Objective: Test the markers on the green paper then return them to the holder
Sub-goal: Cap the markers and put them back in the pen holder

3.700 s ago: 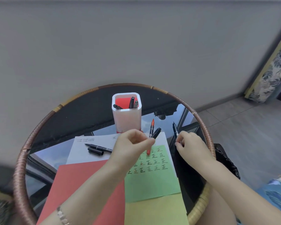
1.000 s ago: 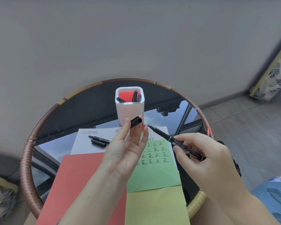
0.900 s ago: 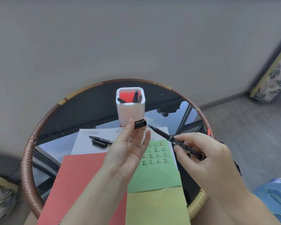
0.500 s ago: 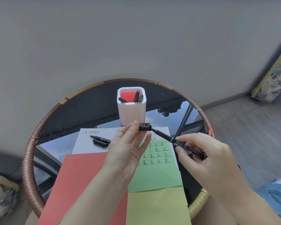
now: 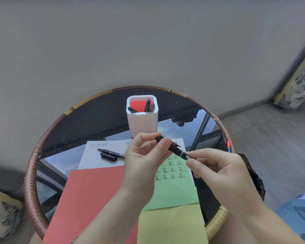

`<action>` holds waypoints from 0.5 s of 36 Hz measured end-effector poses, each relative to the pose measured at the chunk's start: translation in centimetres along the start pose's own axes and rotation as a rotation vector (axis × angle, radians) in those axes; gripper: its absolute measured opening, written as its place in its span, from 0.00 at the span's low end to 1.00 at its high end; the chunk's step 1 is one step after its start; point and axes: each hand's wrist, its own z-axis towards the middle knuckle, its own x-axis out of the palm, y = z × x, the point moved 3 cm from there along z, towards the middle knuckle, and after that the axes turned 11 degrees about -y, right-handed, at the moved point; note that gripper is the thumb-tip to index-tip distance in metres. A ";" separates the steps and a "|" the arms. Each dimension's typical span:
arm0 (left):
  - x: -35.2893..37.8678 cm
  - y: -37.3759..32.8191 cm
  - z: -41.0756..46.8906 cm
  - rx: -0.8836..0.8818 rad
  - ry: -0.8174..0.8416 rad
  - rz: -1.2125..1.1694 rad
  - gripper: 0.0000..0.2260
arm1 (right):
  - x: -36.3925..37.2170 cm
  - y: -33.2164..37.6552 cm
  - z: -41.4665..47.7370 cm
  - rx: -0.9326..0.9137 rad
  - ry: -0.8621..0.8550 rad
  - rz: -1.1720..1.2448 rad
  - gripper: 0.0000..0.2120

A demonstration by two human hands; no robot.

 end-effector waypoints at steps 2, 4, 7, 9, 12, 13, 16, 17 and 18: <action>0.1 -0.1 0.1 0.007 0.079 -0.026 0.10 | -0.2 -0.9 0.5 0.383 0.165 0.213 0.05; 0.5 -0.3 -0.1 0.003 0.193 -0.079 0.13 | -0.1 -1.4 0.5 0.692 0.406 0.395 0.03; 1.1 -0.3 0.0 0.048 0.175 -0.051 0.11 | 0.4 -2.1 0.3 0.829 0.505 0.560 0.05; 0.8 0.1 0.2 0.087 0.020 0.050 0.09 | 0.5 -2.4 0.5 0.711 0.393 0.406 0.05; 0.1 1.3 0.2 0.119 -0.162 0.207 0.06 | -0.4 -3.1 1.2 0.329 0.210 -0.096 0.07; -0.1 1.5 0.1 0.134 -0.195 0.230 0.06 | -0.9 -3.7 1.5 0.230 0.153 -0.255 0.07; -0.6 1.4 -0.2 0.220 -0.272 0.242 0.07 | -3.2 -5.6 2.2 0.049 -0.077 -0.663 0.08; -0.8 1.3 -0.2 0.247 -0.293 0.244 0.07 | -3.9 -6.3 2.5 0.038 -0.123 -0.772 0.10; -0.9 1.2 -0.2 0.267 -0.309 0.245 0.07 | -4.4 -7.0 2.9 0.054 -0.135 -0.871 0.12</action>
